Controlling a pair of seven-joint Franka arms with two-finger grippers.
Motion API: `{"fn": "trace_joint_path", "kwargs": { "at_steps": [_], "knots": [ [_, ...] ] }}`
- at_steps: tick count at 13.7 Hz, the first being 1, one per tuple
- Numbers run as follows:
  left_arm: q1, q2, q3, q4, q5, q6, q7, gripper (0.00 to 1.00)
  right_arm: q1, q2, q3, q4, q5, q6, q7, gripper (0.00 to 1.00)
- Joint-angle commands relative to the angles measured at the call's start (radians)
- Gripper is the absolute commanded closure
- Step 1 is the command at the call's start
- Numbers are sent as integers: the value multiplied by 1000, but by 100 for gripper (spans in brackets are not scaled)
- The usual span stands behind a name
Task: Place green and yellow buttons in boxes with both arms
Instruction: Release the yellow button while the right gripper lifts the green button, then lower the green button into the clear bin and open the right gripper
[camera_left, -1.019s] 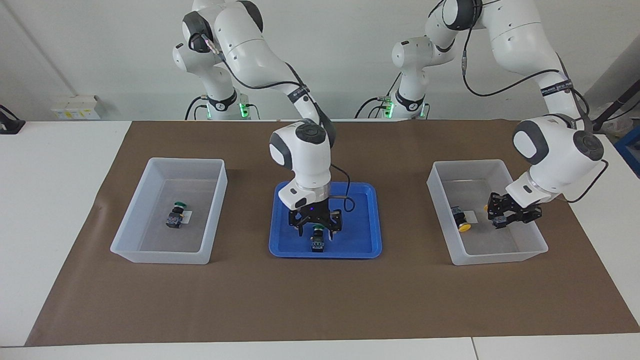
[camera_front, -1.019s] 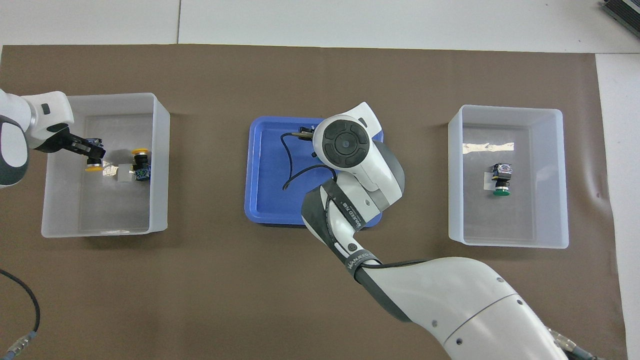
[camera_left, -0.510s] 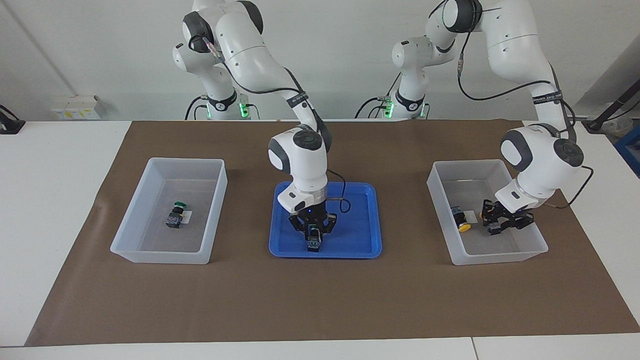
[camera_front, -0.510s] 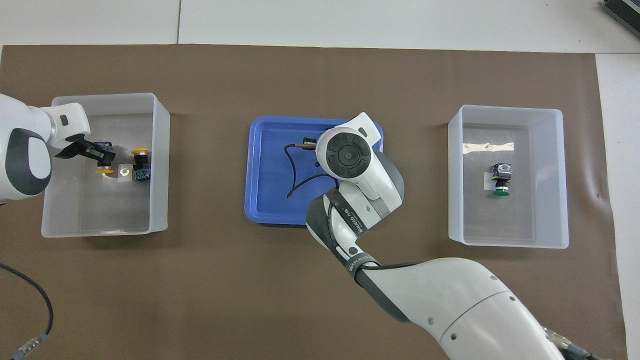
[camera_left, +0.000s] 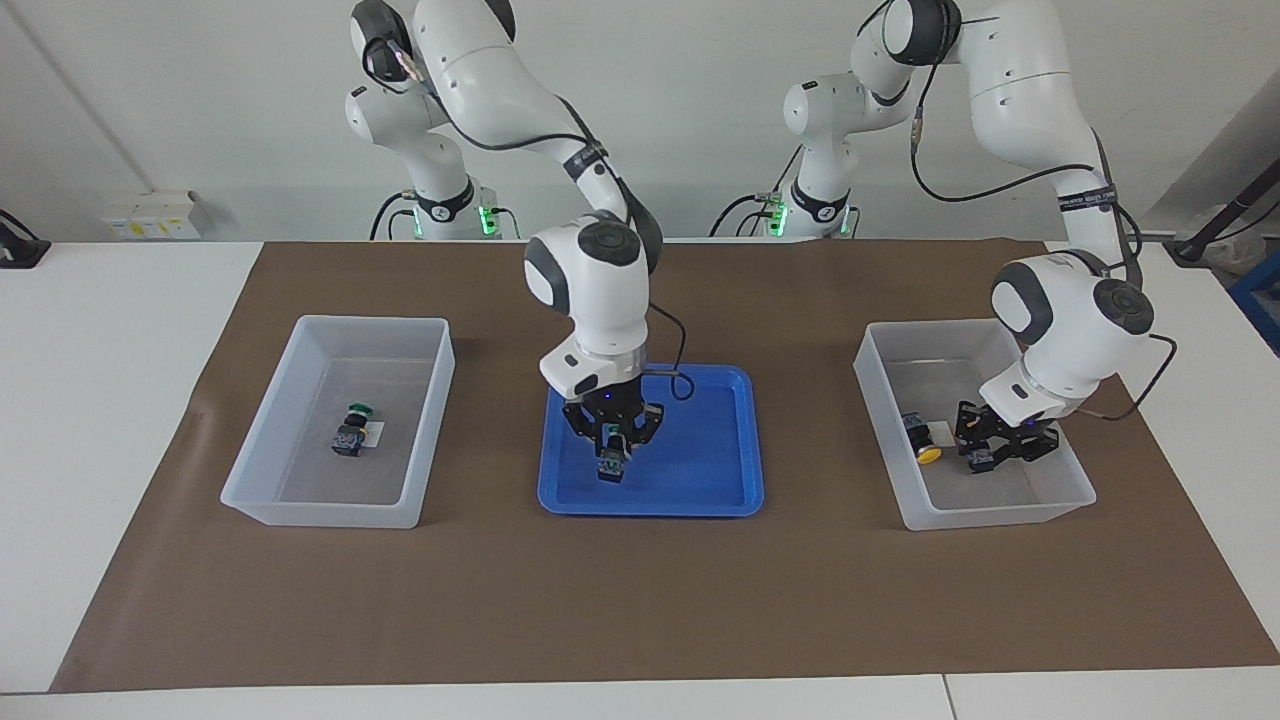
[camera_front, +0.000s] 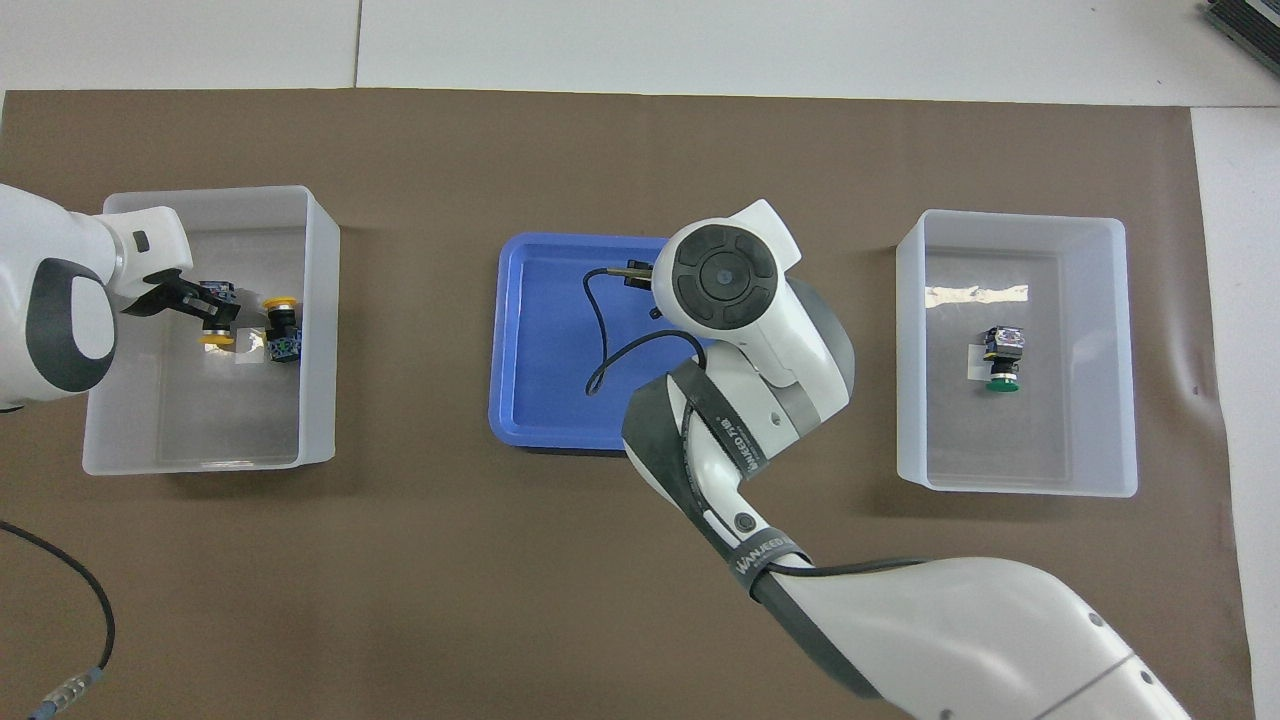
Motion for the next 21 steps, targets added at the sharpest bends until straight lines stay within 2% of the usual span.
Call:
{"fn": "trace_joint_path", "kwargs": {
  "at_steps": [1, 3, 4, 7, 11, 14, 16, 17, 18, 19, 20, 21],
  "knots": [
    [-10, -11, 7, -32, 17, 17, 8, 37, -75, -160, 7, -43, 26, -148, -89, 100],
    [-9, -10, 7, -4, 19, -27, 9, 22, -155, -208, 7, -59, 26, -211, -193, 100],
    [-7, -8, 7, 25, 20, -65, 9, 16, -207, -235, 7, -98, 26, -214, -272, 100],
    [-2, 1, 6, 173, 22, -261, 9, 15, -322, -298, 7, -265, 26, -162, -467, 100],
    [-7, -10, 7, 398, 14, -611, 6, 16, -466, -374, 7, -488, 26, -1, -710, 100],
    [-12, -19, 7, 510, 13, -829, -78, 18, -489, -378, 7, -559, 28, 68, -721, 99],
    [-53, -31, 1, 611, 17, -959, -223, 18, -486, -366, 7, -617, 31, 158, -704, 93],
    [-91, -45, 6, 640, 19, -1002, -292, 19, -485, -359, 7, -637, 35, 190, -701, 83],
    [-108, -72, 4, 643, 13, -1024, -369, 19, -482, -348, 7, -639, 35, 198, -701, 63],
    [-125, -104, 0, 643, 8, -1037, -441, 20, -480, -346, 7, -639, 35, 200, -693, 27],
    [-157, -126, 1, 643, 6, -1050, -496, 20, -480, -346, 7, -639, 35, 200, -680, 0],
    [-177, -138, 1, 643, 8, -1063, -544, 21, -480, -345, 7, -637, 35, 198, -673, 0]
  ]
}}
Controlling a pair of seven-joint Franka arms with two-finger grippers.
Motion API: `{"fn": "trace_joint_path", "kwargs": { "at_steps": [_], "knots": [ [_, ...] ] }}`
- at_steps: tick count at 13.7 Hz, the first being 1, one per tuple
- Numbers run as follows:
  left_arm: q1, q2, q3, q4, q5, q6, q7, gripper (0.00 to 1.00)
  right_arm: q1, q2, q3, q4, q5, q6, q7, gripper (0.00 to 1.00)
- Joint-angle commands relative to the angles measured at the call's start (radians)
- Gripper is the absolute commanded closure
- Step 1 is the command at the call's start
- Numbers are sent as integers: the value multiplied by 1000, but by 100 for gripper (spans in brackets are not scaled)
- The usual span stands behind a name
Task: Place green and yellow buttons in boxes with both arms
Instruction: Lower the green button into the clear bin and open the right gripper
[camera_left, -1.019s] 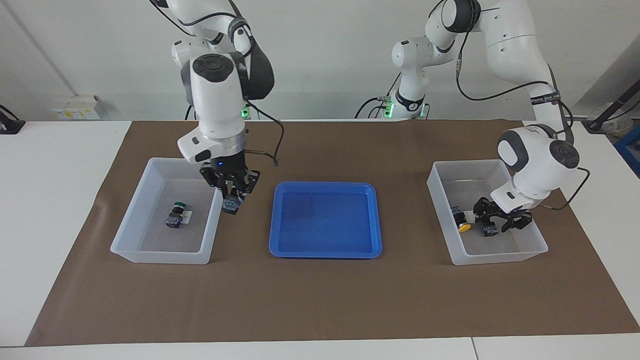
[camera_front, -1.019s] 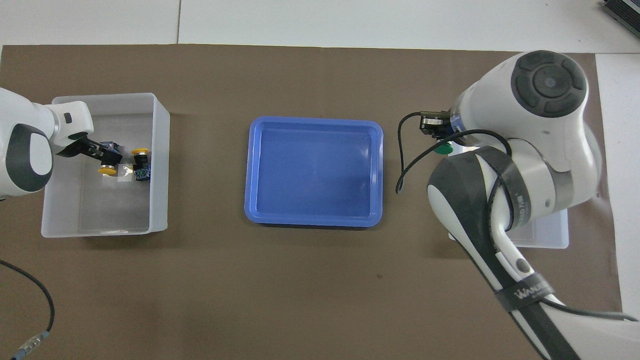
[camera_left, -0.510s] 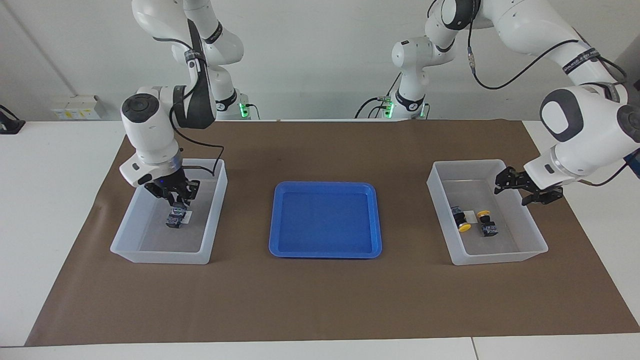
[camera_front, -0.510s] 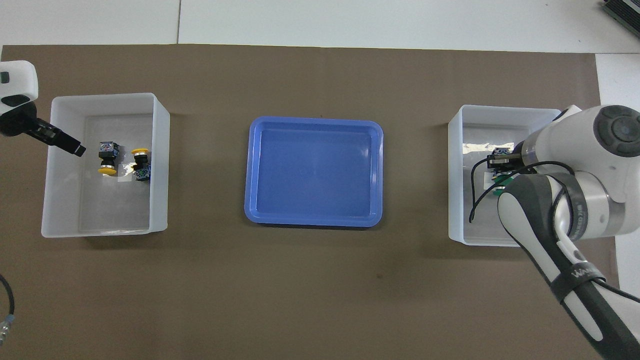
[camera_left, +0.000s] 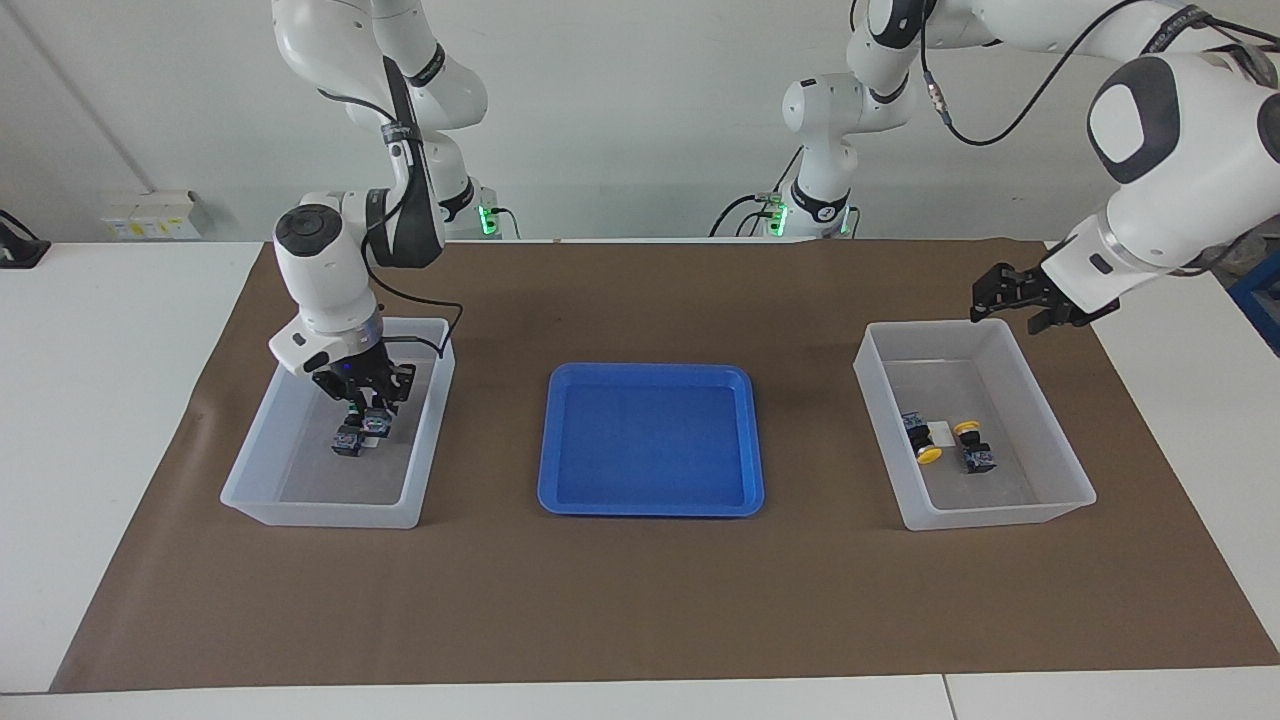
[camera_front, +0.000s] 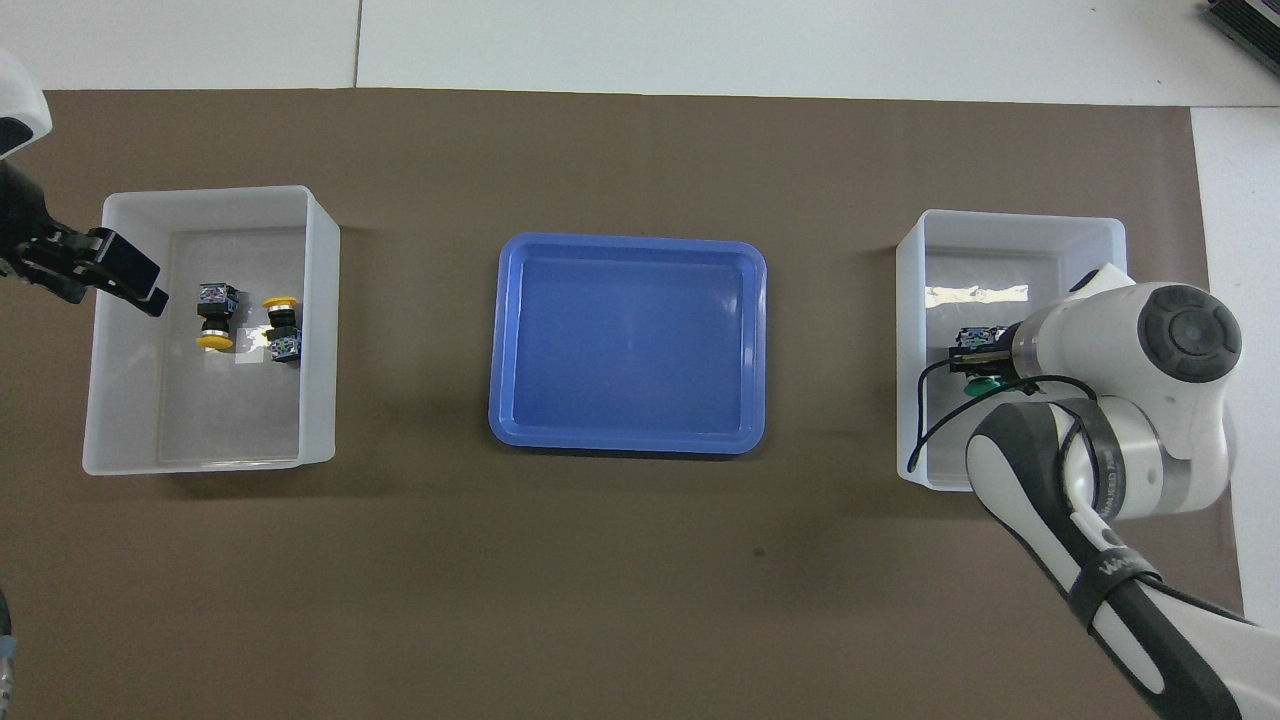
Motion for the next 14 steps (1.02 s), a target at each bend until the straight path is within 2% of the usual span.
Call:
{"fn": "trace_joint_path", "kwargs": {
  "at_steps": [1, 2, 6, 7, 9, 12, 13, 14],
  "knots": [
    [-54, -51, 8, -6, 10, -40, -135, 22, 0, -9, 4, -5, 22, 15, 18, 0],
    [-68, -77, 8, -19, 18, -16, -190, 27, 0, -9, 4, 8, 22, 15, 18, 0],
    [-59, -279, 11, -458, 20, 298, -214, 25, 0, -46, 3, 104, 22, -60, 15, 0],
    [-69, -307, 12, -525, 20, 338, -215, 23, -3, -60, 1, 136, 22, -115, 15, 0],
    [-75, -329, 11, -568, 20, 354, -219, 17, -3, -81, 0, 233, 22, -265, 17, 0],
    [-89, -329, 11, -570, 20, 365, -231, 8, -7, -104, 0, 388, 20, -500, 14, 0],
    [-92, -329, 11, -566, 20, 368, -234, 0, -10, -113, -2, 432, 20, -565, 9, 0],
    [-91, -323, 11, -552, 18, 371, -234, 0, -12, -126, -5, 472, 22, -624, 6, 0]
  ]
}}
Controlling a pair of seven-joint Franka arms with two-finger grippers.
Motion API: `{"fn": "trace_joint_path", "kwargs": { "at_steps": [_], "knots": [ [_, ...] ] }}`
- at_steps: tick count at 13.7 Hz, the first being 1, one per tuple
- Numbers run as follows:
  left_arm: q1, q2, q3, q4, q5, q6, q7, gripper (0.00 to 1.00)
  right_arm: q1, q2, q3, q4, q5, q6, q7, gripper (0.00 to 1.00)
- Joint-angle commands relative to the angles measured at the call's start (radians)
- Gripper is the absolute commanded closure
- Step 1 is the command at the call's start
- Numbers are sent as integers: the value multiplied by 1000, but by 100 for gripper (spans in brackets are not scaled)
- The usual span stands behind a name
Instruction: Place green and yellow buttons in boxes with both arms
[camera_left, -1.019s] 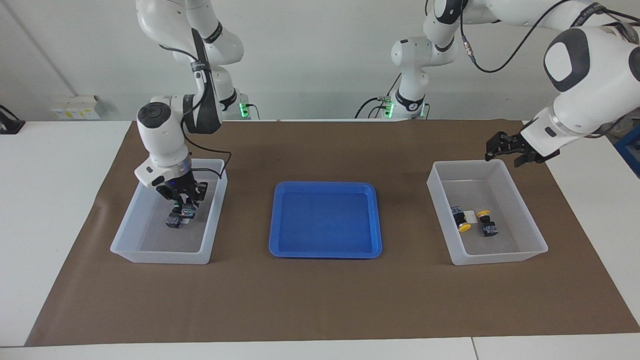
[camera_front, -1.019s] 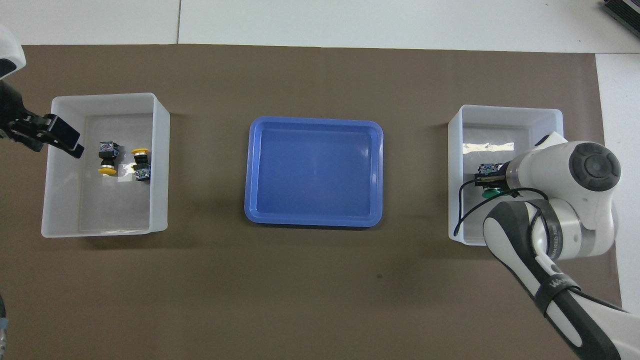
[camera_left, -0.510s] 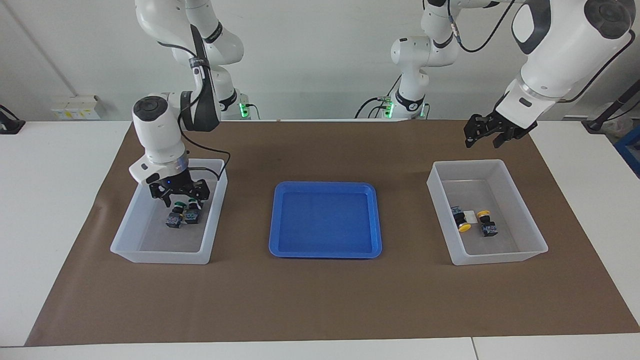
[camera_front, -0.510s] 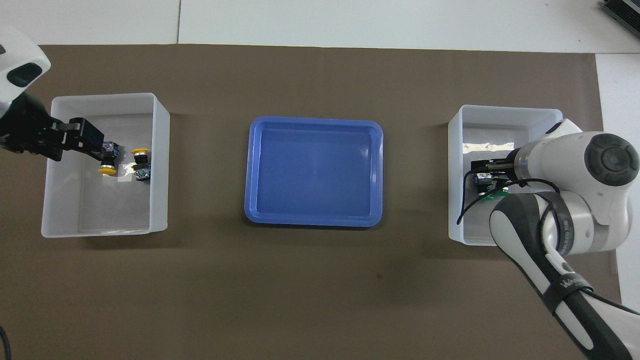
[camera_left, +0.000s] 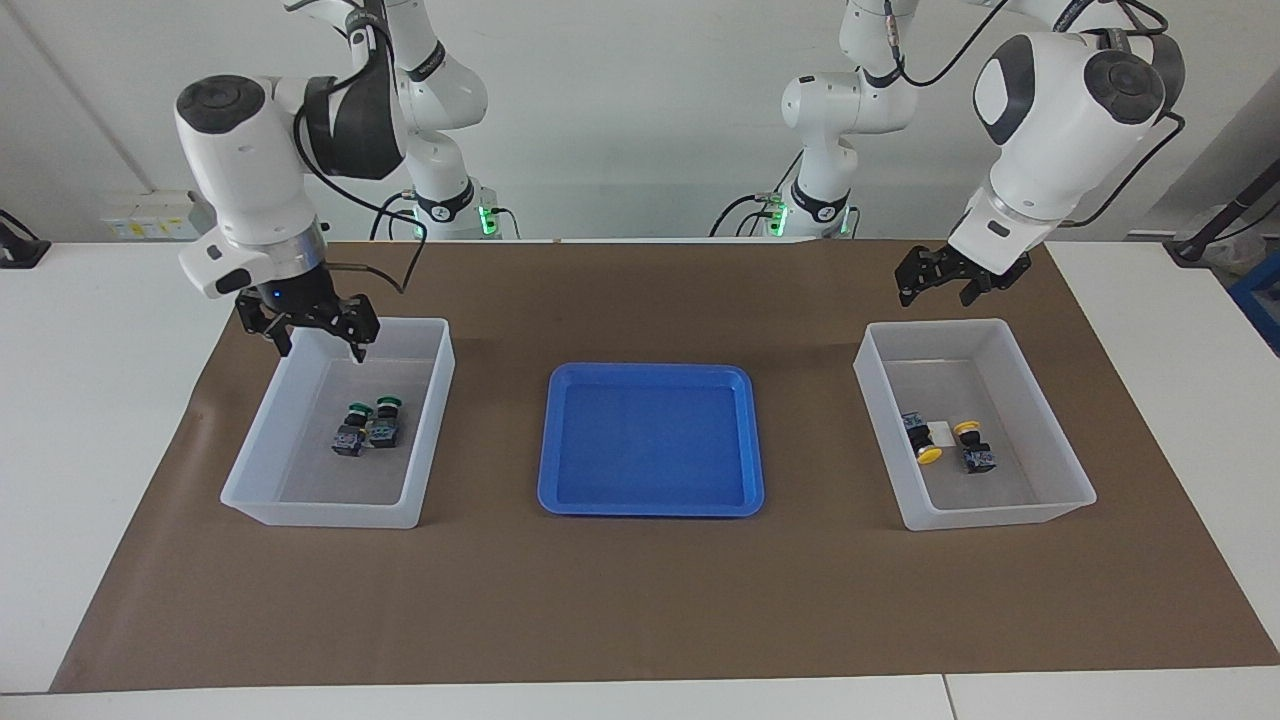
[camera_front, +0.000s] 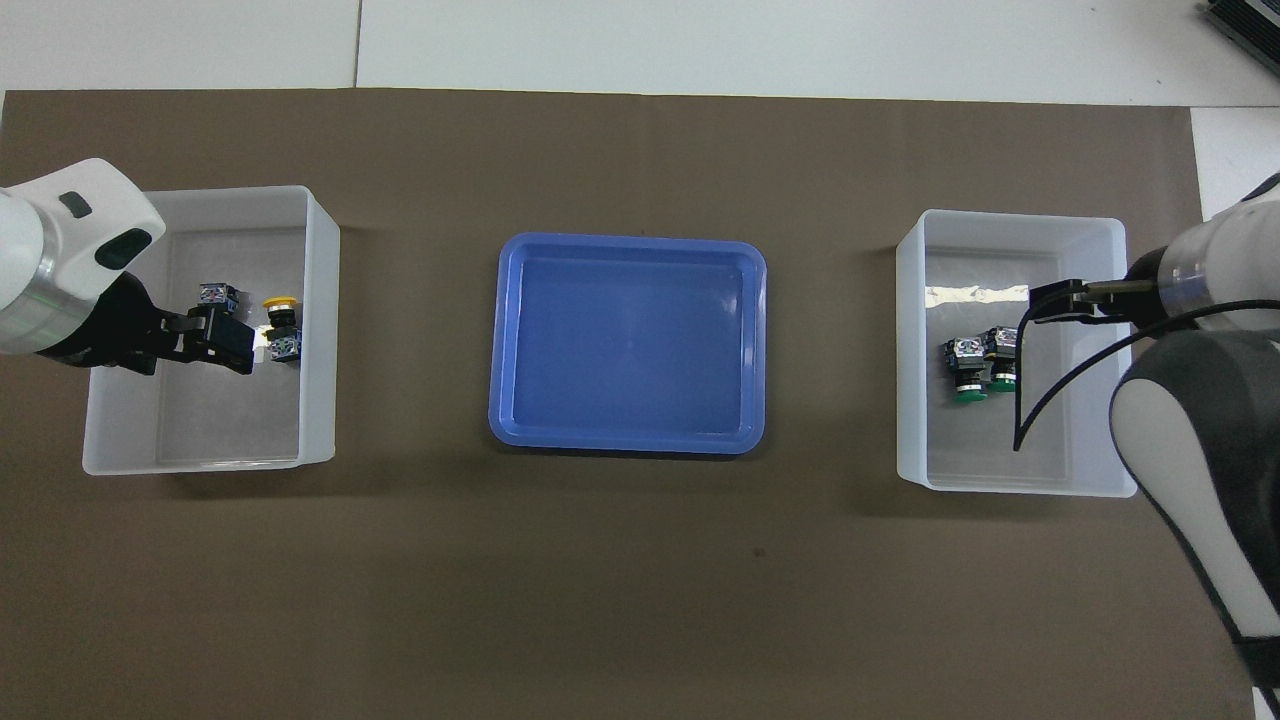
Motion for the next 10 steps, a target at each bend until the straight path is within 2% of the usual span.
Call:
{"fn": "trace_joint_path", "kwargs": {
  "at_steps": [1, 4, 10],
  "knots": [
    [-15, -19, 10, 9, 9, 32, -21, 0, -10, -9, -2, 114, 19, -146, -3, 0],
    [-1, 17, 11, 119, 10, -3, -22, 0, -10, -9, -2, 219, 53, -282, -6, 0],
    [-9, 14, 11, 123, 13, 12, -16, 0, -6, -23, 1, 211, 53, -300, -30, 0]
  ]
}}
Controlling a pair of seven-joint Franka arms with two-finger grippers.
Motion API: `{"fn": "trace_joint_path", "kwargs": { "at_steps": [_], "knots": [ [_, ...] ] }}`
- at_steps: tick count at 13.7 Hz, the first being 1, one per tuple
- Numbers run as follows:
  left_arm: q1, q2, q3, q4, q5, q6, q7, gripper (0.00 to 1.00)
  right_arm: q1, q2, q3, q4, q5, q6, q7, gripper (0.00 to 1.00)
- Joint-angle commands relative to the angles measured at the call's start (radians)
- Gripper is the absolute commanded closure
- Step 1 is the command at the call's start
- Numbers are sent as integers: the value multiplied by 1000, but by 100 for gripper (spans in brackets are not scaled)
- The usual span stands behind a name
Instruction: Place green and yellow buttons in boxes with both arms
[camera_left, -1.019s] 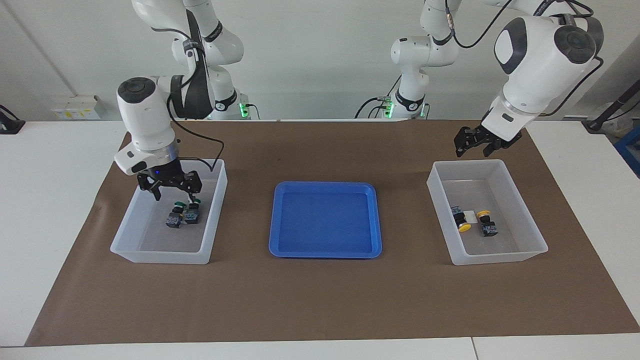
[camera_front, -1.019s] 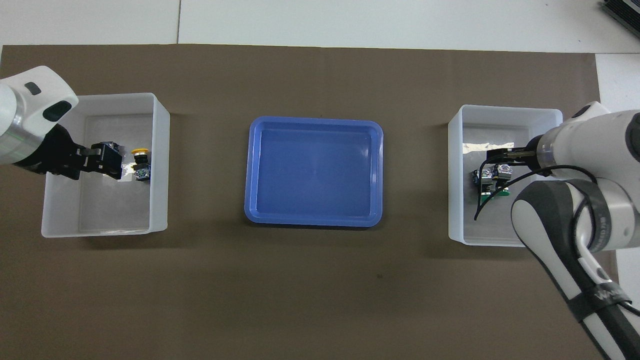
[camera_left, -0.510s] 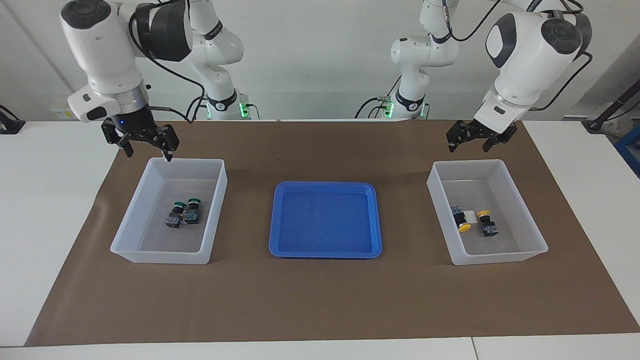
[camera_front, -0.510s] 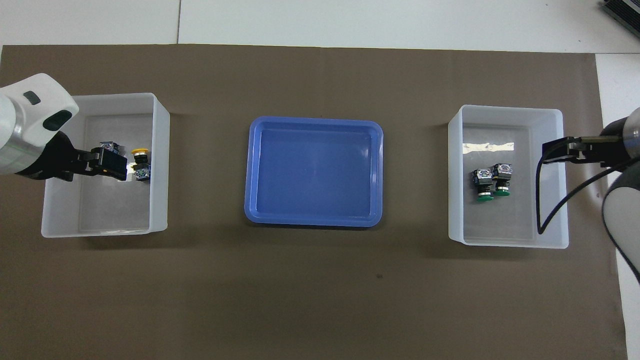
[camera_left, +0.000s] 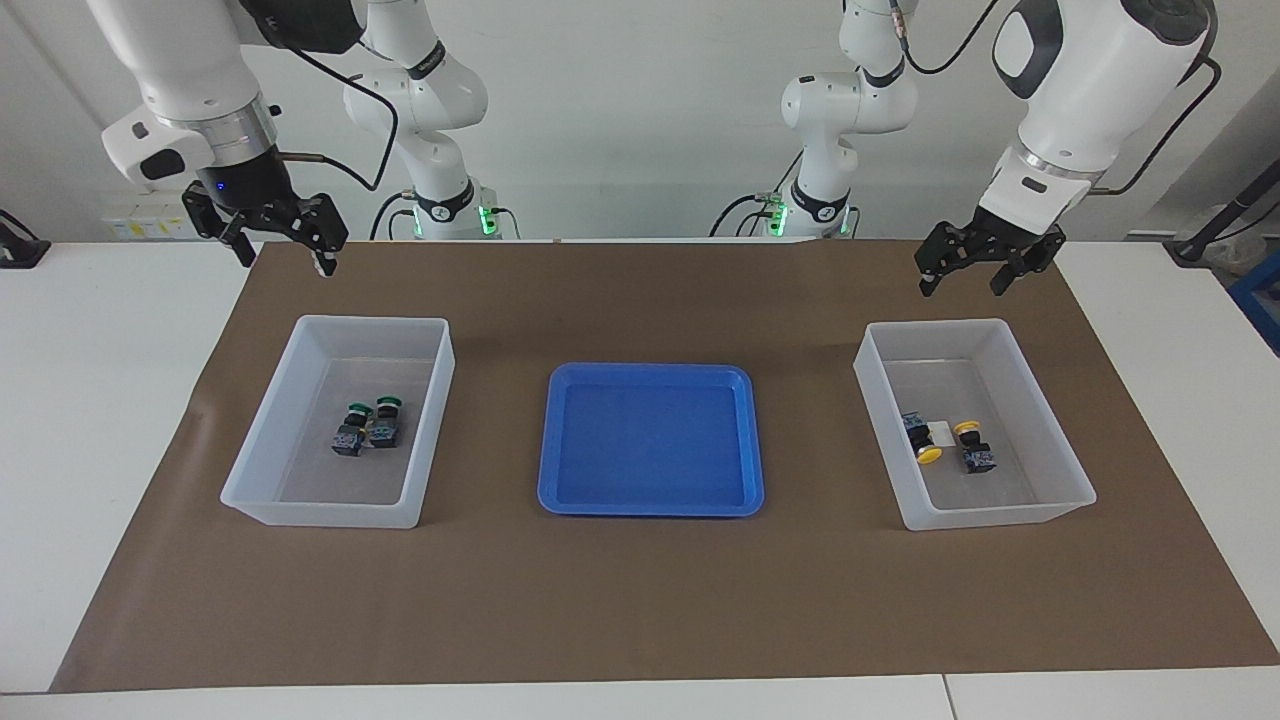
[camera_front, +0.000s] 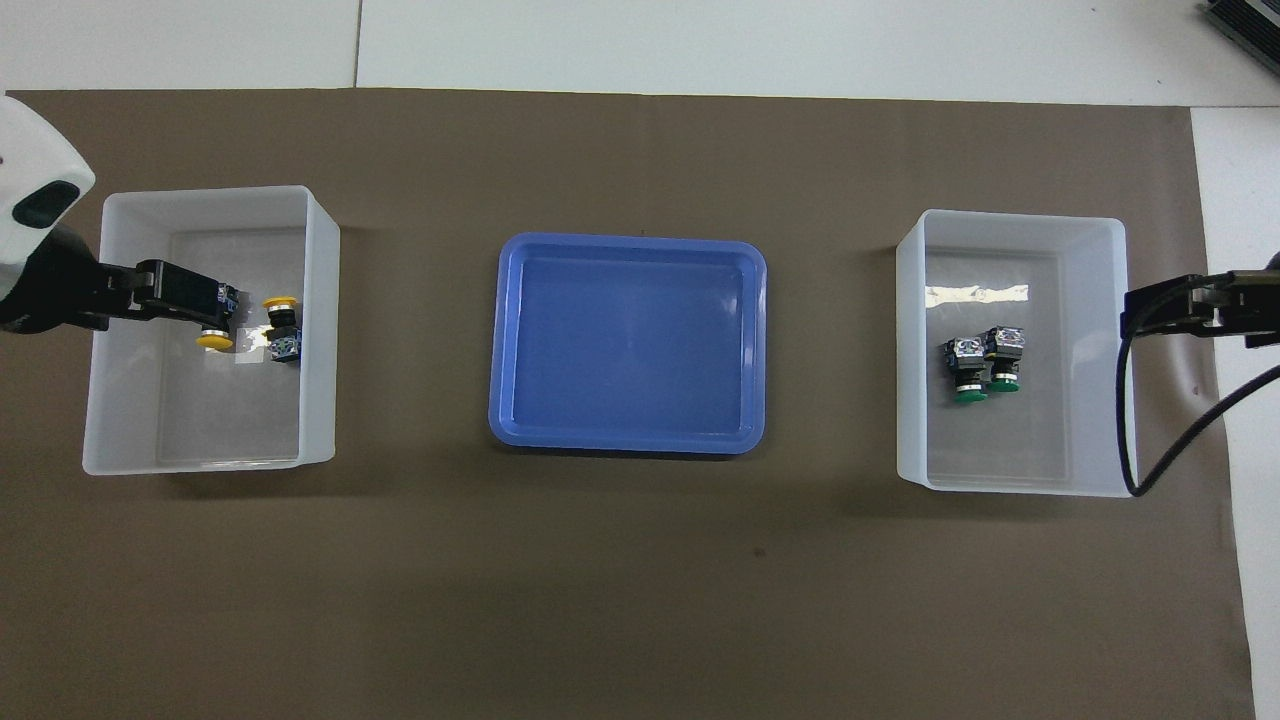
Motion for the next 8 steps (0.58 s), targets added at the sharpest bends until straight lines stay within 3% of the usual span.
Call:
{"fn": "trace_joint_path", "kwargs": {
  "at_steps": [1, 3, 8],
  "knots": [
    [-11, 13, 4, 21, 13, -2, -7, 0, -10, 2, 6, 18, 21, -41, -30, 0],
    [-8, 13, 4, 21, 13, -5, -5, 0, -10, 4, 9, 40, 26, -90, -33, 0],
    [-7, 11, 4, 21, 15, -8, 1, 0, -10, -1, 5, 24, 73, -79, -24, 0]
  ]
}}
